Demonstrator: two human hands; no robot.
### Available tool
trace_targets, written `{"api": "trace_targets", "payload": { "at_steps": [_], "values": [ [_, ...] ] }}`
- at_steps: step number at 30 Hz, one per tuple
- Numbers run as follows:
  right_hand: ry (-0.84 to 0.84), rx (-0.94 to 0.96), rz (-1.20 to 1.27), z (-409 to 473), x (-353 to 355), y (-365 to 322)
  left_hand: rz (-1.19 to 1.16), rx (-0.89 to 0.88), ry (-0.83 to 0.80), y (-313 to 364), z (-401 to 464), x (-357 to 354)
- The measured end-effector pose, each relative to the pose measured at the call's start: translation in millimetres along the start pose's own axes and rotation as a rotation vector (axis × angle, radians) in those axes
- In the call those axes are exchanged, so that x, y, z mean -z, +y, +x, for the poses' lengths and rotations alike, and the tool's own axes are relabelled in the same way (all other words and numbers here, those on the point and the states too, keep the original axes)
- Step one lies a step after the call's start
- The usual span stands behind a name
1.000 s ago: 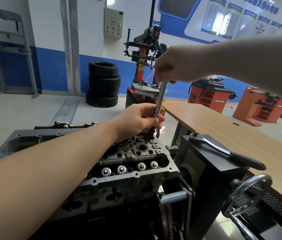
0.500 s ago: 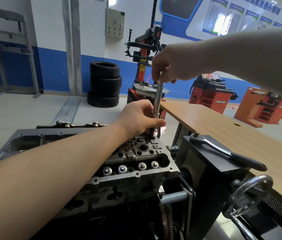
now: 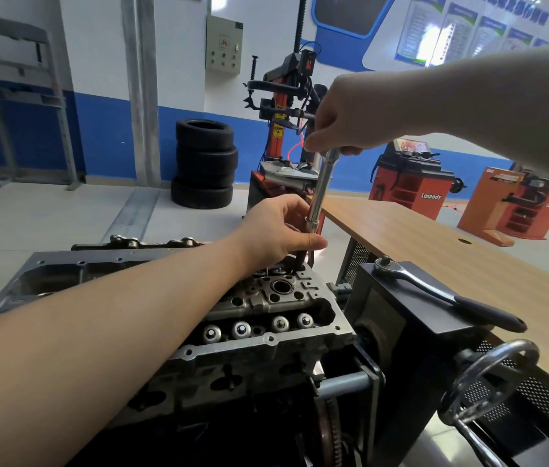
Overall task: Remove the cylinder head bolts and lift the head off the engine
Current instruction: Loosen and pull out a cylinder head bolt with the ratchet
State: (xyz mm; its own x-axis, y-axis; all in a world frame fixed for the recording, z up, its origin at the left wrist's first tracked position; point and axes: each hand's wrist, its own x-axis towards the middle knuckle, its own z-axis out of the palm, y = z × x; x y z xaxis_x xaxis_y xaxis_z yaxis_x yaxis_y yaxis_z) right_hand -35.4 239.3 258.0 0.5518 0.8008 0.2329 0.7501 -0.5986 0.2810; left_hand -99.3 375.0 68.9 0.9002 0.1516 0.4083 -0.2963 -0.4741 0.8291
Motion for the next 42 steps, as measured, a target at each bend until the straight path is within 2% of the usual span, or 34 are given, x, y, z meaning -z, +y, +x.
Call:
{"api": "trace_targets", "payload": {
  "at_steps": [2, 5, 9, 11, 14, 15, 17, 20, 23, 26, 30, 31, 33, 35, 39, 42],
  "values": [
    [0.023, 0.045, 0.029, -1.9, -0.2, -0.8, -0.013, 0.001, -0.030, -0.4, -1.1, 1.3],
    [0.056, 0.119, 0.044, -4.3, -2.1, -1.2, -0.199, 0.054, -0.154, -0.7, -3.3, 5.6],
    [0.103, 0.204, 0.053, -9.3, -7.2, -1.2, -0.188, 0.056, -0.140, -1.4, -2.1, 6.0],
    [0.100, 0.126, 0.045, -7.3, -7.8, -0.5, -0.169, 0.054, -0.114, -2.2, -0.4, 5.8],
    [-0.008, -0.119, 0.036, -2.1, -5.4, -0.7, -0.141, 0.055, -0.090, -3.3, 2.0, 5.7],
    [-0.033, -0.146, 0.010, -1.8, -4.7, -2.5, -0.114, 0.048, -0.079, -3.6, 2.9, 5.8],
    [-0.046, -0.088, -0.026, 1.0, -4.0, -4.7, -0.071, 0.034, -0.042, -4.5, 3.3, 5.3],
    [-0.051, 0.064, 0.087, 0.2, -1.8, -7.4, -0.093, 0.023, 0.009, -5.5, 2.9, 4.9],
    [-0.073, 0.148, 0.091, -3.8, 1.1, -5.2, -0.217, 0.047, -0.097, -4.1, 1.3, 6.9],
    [-0.059, 0.144, 0.132, -7.3, 2.2, 0.3, -0.383, 0.127, -0.197, -2.4, 0.5, 12.7],
    [-0.036, 0.075, 0.333, -11.3, 2.0, -5.0, -0.263, 0.087, -0.108, 0.4, 0.1, 12.0],
    [-0.019, 0.012, 0.298, -6.1, 0.0, -4.9, -0.227, 0.079, -0.080, 1.3, 0.6, 9.8],
    [-0.043, -0.074, 0.046, -4.2, -0.7, -9.7, -0.195, 0.078, -0.036, 1.5, 2.2, 6.1],
    [-0.017, -0.049, -0.066, -2.8, -4.7, -10.6, -0.198, 0.084, -0.031, 1.5, 2.7, 6.9],
    [0.009, 0.072, 0.061, -3.6, -7.3, -9.1, -0.275, 0.059, -0.150, -0.6, 0.9, 10.7],
    [0.031, 0.159, 0.122, -4.9, -7.9, -8.4, -0.283, 0.056, -0.156, -3.6, 1.5, 9.7]
  ]
}}
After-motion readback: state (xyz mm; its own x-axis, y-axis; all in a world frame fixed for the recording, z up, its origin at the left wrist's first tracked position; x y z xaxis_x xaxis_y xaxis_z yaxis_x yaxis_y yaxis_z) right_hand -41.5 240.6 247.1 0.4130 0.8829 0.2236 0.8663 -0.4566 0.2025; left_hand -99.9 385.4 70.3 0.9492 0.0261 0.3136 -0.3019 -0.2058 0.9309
